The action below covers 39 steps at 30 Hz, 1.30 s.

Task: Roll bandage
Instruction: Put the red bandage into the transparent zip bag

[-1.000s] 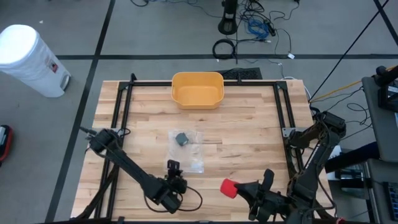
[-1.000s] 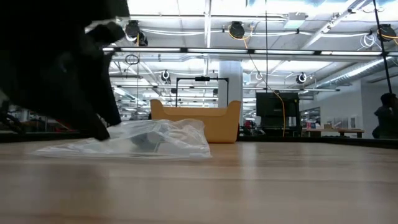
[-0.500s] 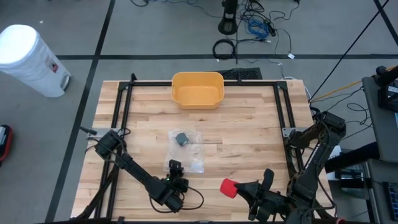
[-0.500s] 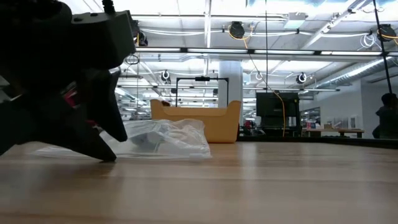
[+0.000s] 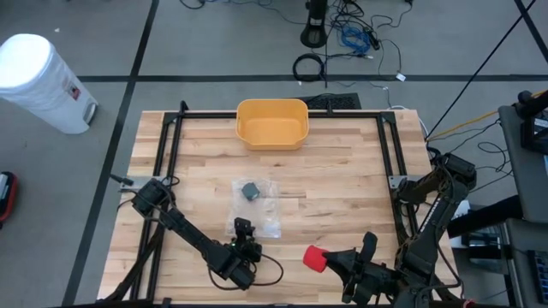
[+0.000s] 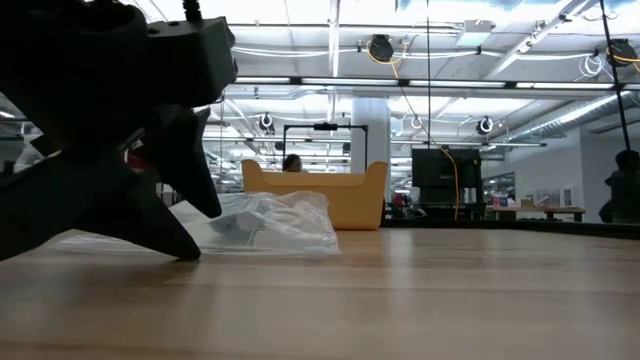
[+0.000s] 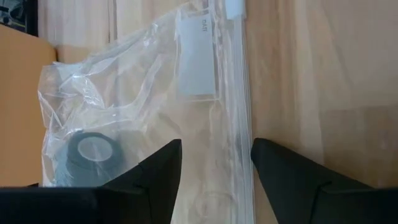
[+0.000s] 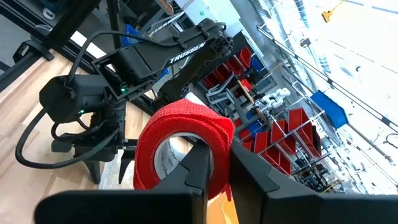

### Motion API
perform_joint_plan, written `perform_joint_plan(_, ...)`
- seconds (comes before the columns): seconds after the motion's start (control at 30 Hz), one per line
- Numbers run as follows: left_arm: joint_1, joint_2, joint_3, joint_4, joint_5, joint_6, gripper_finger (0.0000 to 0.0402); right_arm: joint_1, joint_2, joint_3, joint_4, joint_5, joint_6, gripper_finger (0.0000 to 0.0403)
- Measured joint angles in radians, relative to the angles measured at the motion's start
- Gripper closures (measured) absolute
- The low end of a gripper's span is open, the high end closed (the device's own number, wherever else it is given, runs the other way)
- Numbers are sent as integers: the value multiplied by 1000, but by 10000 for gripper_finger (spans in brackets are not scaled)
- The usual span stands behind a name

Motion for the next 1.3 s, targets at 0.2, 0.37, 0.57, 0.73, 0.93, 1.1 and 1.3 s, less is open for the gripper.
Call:
perform_joint_plan(0.2, 13, 4, -1, 0, -44, -1, 190, 0, 0, 0, 0, 0, 0, 364)
perform_joint_plan(0.37, 19, 5, 10, -37, -95, 23, 191, 0, 0, 0, 0, 0, -3, 364)
perform_joint_plan(0.57, 35, 5, 11, -71, -130, 23, 191, 0, 0, 0, 0, 0, -3, 364)
perform_joint_plan(0.73, 58, 5, 12, -71, -136, 23, 191, 0, 0, 0, 0, 0, -3, 364)
perform_joint_plan(0.93, 92, 3, 14, -71, -4, 32, 191, 0, 0, 0, 0, 0, 0, 364)
perform_joint_plan(1.1, 115, -1, 16, -71, 33, 52, 191, 0, 0, 0, 0, 0, -1, 364)
perform_joint_plan(1.3, 142, -1, 16, -74, 27, 48, 191, 0, 0, 0, 0, 0, -7, 364)
